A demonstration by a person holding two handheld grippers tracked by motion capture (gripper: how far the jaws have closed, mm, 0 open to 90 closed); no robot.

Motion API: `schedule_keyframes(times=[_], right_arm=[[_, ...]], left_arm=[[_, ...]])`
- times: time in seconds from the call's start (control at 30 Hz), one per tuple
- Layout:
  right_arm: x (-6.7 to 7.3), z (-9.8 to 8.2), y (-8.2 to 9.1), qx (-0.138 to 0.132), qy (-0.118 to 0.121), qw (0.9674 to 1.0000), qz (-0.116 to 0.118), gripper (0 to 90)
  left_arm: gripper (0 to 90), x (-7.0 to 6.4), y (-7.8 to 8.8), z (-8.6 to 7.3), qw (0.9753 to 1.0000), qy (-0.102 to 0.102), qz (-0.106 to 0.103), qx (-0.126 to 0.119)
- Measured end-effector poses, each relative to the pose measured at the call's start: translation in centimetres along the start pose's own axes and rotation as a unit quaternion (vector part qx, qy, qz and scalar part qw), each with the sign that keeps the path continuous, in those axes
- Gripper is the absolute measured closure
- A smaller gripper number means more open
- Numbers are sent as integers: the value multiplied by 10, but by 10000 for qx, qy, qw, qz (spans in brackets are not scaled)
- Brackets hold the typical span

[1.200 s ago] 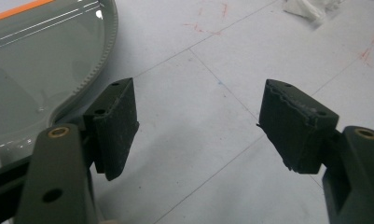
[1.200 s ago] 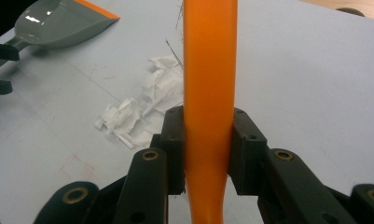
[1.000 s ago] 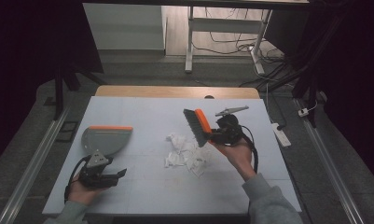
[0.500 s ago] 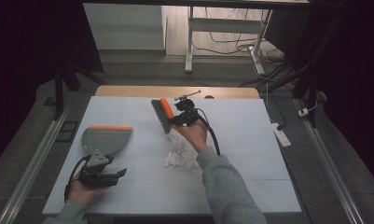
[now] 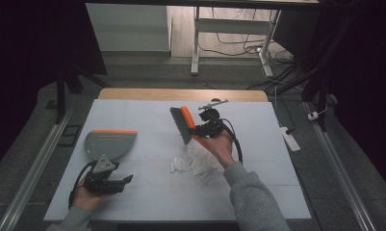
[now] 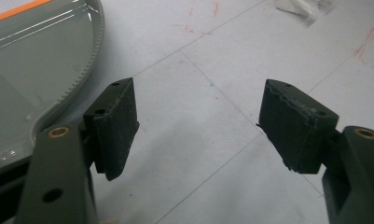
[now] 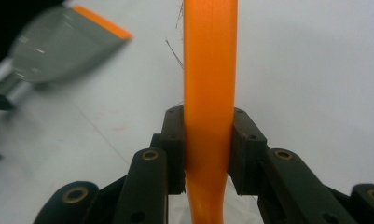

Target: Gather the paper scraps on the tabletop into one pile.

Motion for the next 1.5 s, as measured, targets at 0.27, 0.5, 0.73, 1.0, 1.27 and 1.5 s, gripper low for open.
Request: schedule_keyframes(times=[0.27,0.5,0.73,1.0,1.27,1.5], right_arm=[[3,4,17,-294,194,9993,104,706],[-4,-19,41,-146,326,9994,32,706],[-16,-49,75,-207,511,9984,-130,706],[-44,-90,105,-405,426,9971,-476,706],[-65,-124,123,-424,471,9948,-803,706],[-81,-149,136,-519,405,9927,-1013,706]], left_arm=[[287,2,1,-1,10000,25,0,-3],[287,1,1,-1,10000,21,12,-28],[287,0,3,1,10000,-7,48,-79],[287,0,4,2,9999,-5,85,-114],[287,1,5,3,9998,5,107,-142],[286,3,5,3,9998,10,105,-158]])
Point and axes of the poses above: each handheld gripper's, and its own axes: y roughly backward along the jaws, z roughly out of its top, x roughly to its left, the point moved 7 cm from there along -y, roughly forward along the jaws, and after that the axes turned 9 degrees about -z, right-handed, at the moved point
